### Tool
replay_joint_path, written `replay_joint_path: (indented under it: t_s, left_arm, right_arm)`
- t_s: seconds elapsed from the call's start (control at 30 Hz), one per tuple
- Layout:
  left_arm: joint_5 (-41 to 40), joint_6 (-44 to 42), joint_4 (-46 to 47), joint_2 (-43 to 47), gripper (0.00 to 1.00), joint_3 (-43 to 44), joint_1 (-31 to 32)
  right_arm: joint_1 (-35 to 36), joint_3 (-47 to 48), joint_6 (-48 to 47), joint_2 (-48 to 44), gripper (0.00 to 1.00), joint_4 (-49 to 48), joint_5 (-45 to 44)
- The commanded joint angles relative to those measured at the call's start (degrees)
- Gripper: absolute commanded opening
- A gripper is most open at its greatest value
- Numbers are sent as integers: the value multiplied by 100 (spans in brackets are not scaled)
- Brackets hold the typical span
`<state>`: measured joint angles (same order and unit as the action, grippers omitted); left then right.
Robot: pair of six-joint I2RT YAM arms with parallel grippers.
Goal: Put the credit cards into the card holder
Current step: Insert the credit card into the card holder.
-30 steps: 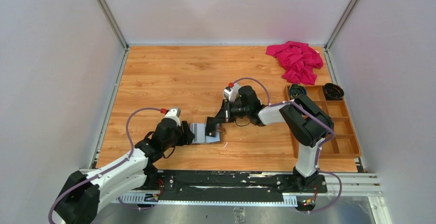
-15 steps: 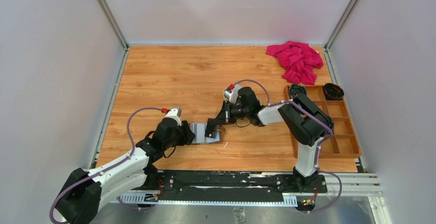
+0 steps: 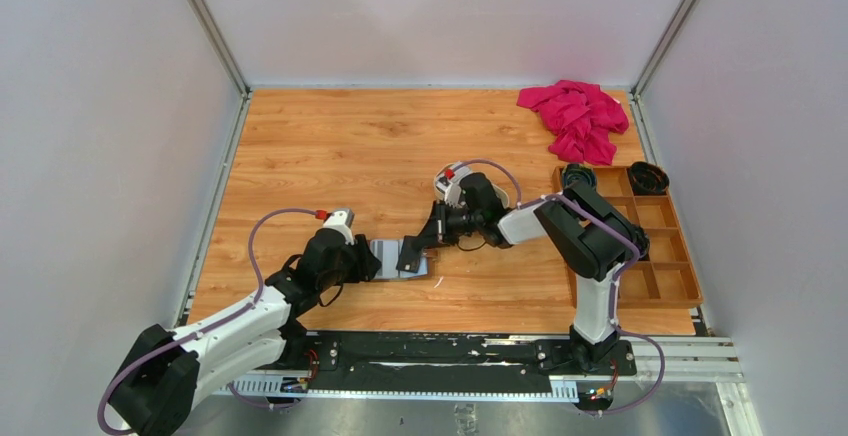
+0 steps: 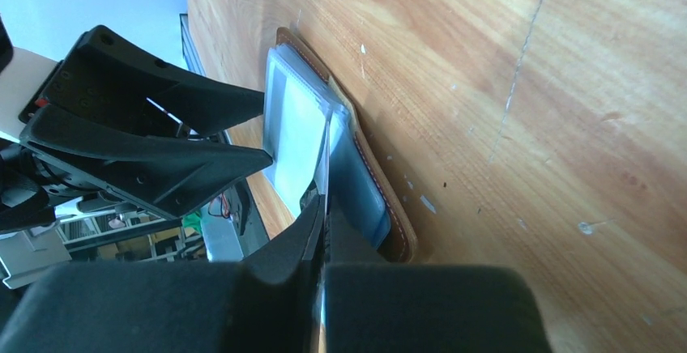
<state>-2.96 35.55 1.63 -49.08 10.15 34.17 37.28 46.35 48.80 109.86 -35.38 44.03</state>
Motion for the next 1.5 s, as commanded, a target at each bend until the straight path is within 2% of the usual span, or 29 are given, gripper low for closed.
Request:
replay_joint_path:
  t_s: [0.0,0.3,0.43,0.77,1.47]
  left_arm:
    - [92,-22,-22,-74,50,-27,-41]
    - [120,-44,4,-120,49,-22,-48]
    - [136,-53,21,-131,50,-18,-43]
    - [255,-61,22,-154,50,-4,-44]
    - [504,-195,136,-298,50,57,-52]
  right_arm:
    - [190,56,-84,134,0,275,-111]
    - [231,130,-415,-60,0,324,-175]
    - [254,79,-109,21,0,-62,-24]
    - [397,138,138,326,0,-110,-33]
    - [466,594,444,719,0,786,15]
